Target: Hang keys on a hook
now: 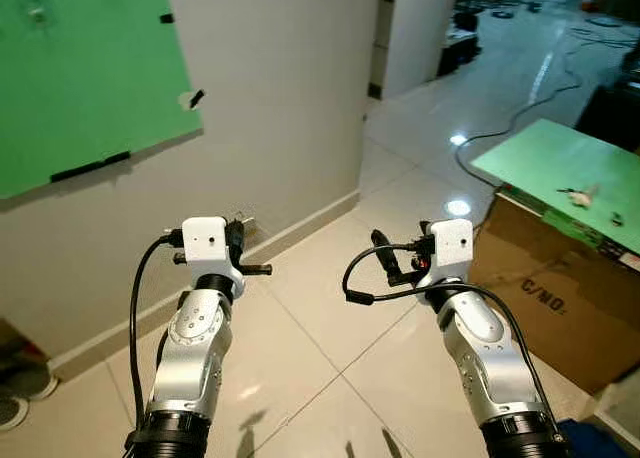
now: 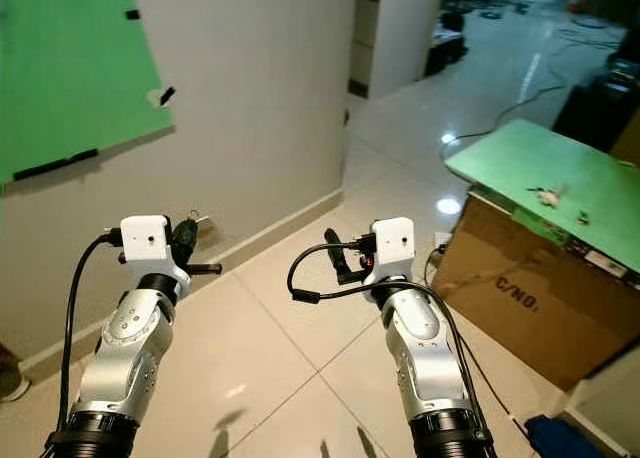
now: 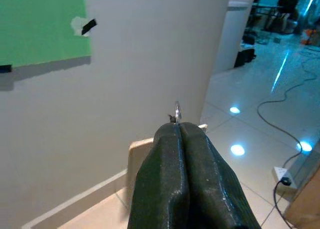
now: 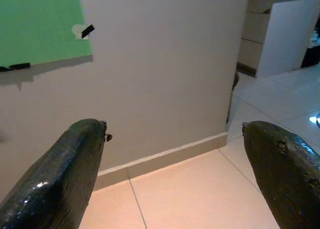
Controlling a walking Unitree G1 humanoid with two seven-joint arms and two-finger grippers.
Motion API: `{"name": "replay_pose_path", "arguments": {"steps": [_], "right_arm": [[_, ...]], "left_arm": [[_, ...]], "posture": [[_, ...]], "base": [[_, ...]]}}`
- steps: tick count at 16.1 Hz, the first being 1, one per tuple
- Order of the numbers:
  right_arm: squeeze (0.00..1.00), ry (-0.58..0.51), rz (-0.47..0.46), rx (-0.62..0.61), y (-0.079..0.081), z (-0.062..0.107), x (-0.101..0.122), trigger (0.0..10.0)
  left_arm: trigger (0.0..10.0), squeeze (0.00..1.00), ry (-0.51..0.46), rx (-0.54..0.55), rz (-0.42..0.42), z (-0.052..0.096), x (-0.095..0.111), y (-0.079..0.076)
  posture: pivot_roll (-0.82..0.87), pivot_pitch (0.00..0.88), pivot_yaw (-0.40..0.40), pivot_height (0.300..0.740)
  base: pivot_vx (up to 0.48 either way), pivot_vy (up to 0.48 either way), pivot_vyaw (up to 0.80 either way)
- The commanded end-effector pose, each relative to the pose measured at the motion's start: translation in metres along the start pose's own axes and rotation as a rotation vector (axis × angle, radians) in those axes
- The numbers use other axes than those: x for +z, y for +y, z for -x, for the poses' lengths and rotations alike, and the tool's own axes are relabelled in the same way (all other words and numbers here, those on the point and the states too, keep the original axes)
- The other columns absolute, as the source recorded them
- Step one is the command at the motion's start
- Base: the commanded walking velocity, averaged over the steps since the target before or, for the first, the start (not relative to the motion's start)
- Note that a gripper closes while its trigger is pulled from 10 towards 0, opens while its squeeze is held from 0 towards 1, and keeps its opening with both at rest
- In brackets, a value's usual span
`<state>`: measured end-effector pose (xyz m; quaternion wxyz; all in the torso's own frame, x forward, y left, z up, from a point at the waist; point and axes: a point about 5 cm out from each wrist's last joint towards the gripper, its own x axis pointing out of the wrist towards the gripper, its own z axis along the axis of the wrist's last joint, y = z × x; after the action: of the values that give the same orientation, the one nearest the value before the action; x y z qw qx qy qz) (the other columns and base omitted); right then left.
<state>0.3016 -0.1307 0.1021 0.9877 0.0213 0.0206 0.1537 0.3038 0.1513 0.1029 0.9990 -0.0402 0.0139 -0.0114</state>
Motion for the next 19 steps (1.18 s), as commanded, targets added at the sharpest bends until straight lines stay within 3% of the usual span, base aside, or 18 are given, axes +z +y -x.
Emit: {"name": "replay_pose_path", "arguments": {"steps": [1, 4, 8, 13, 17, 19], "right_arm": [[0.03, -0.023, 0.028, 0.018, 0.002, -0.002, 0.005, 10.0], [0.05, -0.028, 0.041, 0.033, 0.006, -0.004, 0.006, 10.0], [0.05, -0.029, 0.064, 0.059, 0.010, -0.006, 0.007, 10.0], [0.05, -0.023, 0.066, 0.076, 0.012, -0.006, 0.004, 10.0], [0.05, -0.016, 0.058, 0.081, 0.011, -0.006, 0.002, 10.0], [0.05, -0.015, 0.048, 0.084, 0.012, -0.007, 0.002, 10.0]], "left_arm": [[10.0, 0.00, -0.022, 0.000, -0.013, 0.000, 0.005, 0.000], [10.0, 0.00, -0.056, 0.003, 0.011, -0.001, 0.012, -0.001], [10.0, 0.00, -0.015, 0.032, 0.132, -0.001, 0.007, -0.003], [10.0, 0.00, -0.004, 0.018, 0.108, -0.002, 0.006, -0.006], [10.0, 0.00, -0.007, 0.012, 0.098, -0.005, 0.008, -0.009], [10.0, 0.00, -0.013, 0.005, 0.107, -0.006, 0.010, -0.011]], "posture": [[0.01, 0.013, 0.020, 0.740], [0.01, 0.007, 0.017, 0.740], [0.02, 0.000, 0.020, 0.740], [0.02, 0.000, 0.025, 0.740], [0.02, 0.000, 0.026, 0.740], [0.02, 0.000, 0.026, 0.740]], "base": [[0.000, 0.000, 0.55], [0.296, 0.000, 0.55], [0.474, 0.000, 0.55], [0.475, 0.000, 0.55], [0.000, 0.000, 0.55], [0.000, 0.480, 0.55]]}}
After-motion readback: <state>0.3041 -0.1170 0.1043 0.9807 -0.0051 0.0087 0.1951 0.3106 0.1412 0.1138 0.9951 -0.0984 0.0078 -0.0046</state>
